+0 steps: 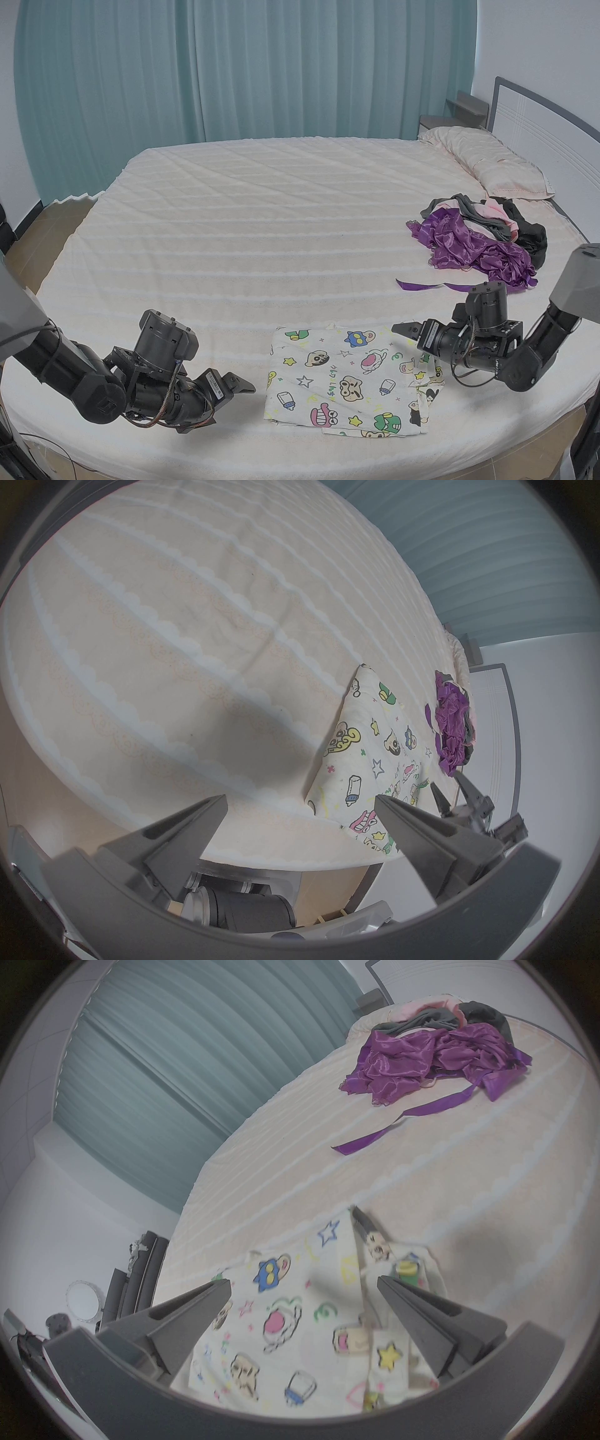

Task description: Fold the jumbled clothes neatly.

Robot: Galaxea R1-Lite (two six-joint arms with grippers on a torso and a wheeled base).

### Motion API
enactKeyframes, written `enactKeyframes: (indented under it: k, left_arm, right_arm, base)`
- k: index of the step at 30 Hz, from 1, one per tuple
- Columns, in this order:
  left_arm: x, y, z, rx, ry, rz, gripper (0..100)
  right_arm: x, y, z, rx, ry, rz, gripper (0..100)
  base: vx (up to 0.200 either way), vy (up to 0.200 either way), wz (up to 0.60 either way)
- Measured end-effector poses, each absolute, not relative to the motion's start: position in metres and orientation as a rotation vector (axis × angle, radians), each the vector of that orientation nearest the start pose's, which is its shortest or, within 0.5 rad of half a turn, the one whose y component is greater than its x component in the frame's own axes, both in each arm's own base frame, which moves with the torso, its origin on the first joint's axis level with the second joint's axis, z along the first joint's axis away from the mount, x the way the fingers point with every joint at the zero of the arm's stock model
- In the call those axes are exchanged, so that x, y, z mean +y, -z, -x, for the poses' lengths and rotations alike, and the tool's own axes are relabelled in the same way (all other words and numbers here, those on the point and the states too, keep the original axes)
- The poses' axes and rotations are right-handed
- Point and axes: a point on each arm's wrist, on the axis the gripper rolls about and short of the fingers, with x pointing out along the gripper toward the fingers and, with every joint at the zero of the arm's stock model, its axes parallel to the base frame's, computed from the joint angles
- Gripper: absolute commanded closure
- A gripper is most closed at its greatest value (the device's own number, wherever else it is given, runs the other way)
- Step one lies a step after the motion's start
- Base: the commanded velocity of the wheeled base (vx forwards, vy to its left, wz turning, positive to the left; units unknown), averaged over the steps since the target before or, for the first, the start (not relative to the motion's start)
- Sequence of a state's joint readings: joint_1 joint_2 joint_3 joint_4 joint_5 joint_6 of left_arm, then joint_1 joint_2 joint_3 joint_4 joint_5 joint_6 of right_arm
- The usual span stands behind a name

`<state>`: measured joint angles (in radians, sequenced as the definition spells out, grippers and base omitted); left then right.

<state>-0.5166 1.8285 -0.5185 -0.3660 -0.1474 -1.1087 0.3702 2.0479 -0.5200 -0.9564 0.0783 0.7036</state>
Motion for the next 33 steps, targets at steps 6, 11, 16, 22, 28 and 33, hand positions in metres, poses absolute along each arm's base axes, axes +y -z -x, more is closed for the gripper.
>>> enactKeyframes:
  k: [6,11,16,22,28,33]
  left_arm:
    - [-0.129,-0.058,-0.22,1.161,0.025,0.81,0]
    - [-0.129,-0.058,-0.22,1.161,0.025,0.81,0]
    - [-0.129,-0.058,-0.22,1.161,0.024,0.81,0]
    - [-0.129,-0.058,-0.22,1.161,0.024,0.81,0]
    - [-0.129,-0.058,-0.22,1.161,0.024,0.81,0]
    - [-0.129,-0.058,-0.22,1.161,0.025,0.81,0]
  right_arm:
    - [0.116,-0.023,-0.323,0.669,-0.195,-0.596,0]
    - [0.114,-0.012,-0.341,0.66,-0.177,-0.593,100]
    - [0.112,-0.002,-0.35,0.664,-0.161,-0.595,100]
    - [0.107,0.004,-0.352,0.665,-0.137,-0.608,100]
    - [0.101,0.003,-0.353,0.654,-0.117,-0.623,100]
    - [0.098,0.002,-0.353,0.651,-0.107,-0.631,100]
  base:
    - [0.0,0.0,0.0]
    - [0.0,0.0,0.0]
    - [0.0,0.0,0.0]
    - [0.0,0.0,0.0]
    - [0.0,0.0,0.0]
    - [0.0,0.0,0.0]
